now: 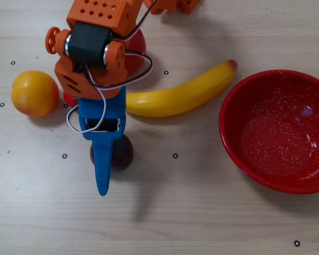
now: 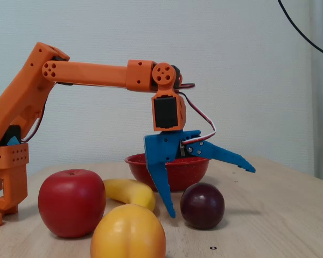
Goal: Put plum in the red bowl.
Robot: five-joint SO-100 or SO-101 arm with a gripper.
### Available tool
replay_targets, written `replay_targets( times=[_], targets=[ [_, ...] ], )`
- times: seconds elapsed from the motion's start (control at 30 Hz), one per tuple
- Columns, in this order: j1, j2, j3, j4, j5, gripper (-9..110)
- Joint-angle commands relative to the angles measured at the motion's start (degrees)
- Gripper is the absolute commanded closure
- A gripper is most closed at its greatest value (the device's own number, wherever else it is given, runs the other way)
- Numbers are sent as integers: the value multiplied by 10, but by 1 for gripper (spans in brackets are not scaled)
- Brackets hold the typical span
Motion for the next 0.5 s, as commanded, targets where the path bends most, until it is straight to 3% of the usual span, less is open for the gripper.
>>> replay_targets(
  times=[0.0, 0.47],
  targets=[
    [22, 20, -61, -8, 4, 37],
    [40, -38, -109, -22, -2, 37]
  ],
)
